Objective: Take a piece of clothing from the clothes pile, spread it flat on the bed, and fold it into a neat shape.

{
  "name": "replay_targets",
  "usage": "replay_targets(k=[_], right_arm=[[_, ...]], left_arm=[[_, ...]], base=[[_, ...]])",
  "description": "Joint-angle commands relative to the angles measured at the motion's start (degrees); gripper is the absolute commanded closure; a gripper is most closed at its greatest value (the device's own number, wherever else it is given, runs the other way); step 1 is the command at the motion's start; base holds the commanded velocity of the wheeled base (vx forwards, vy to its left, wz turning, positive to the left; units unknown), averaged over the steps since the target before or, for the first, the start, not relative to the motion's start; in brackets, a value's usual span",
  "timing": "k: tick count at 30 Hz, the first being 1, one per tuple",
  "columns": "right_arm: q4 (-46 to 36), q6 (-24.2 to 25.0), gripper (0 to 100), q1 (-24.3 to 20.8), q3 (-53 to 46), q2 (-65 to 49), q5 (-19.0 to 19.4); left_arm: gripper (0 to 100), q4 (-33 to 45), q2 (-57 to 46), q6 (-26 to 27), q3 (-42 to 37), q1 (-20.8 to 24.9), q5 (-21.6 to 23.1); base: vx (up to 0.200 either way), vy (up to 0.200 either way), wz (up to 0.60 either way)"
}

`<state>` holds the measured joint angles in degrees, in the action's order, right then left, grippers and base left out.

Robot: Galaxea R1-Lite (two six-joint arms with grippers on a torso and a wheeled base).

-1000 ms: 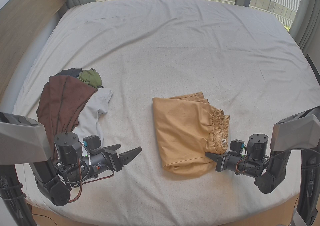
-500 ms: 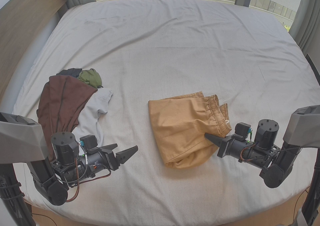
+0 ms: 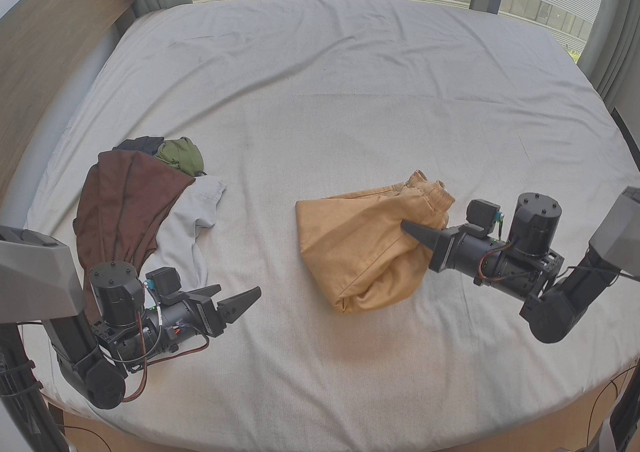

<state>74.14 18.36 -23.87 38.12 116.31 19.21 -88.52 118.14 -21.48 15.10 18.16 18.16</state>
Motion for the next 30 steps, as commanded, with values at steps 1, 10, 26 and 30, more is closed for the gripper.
replay_targets(k=[1, 10, 26, 30], right_arm=[[-6.6, 0.0, 100, -0.1, 7.6, -4.6, 0.1], [-15.2, 0.1, 100, -0.4, 17.3, -4.8, -0.1], [-23.8, 1.1, 100, -0.4, 32.6, -1.5, -0.3], [-25.7, 1.5, 100, -0.3, 36.3, -0.6, -0.4]], left_arm=[[0, 0.0, -2.0, -0.1, 0.0, -2.1, 0.2], [0, 0.0, -4.1, -0.3, -0.4, -2.2, 0.3], [0, 0.0, -4.2, -0.1, -0.6, -2.6, 0.3], [0, 0.0, -4.2, -0.1, -0.6, -2.5, 0.2]], base=[[0.0, 0.0, 0.0], [0.0, 0.0, 0.0], [0.0, 0.0, 0.0], [0.0, 0.0, 0.0]])
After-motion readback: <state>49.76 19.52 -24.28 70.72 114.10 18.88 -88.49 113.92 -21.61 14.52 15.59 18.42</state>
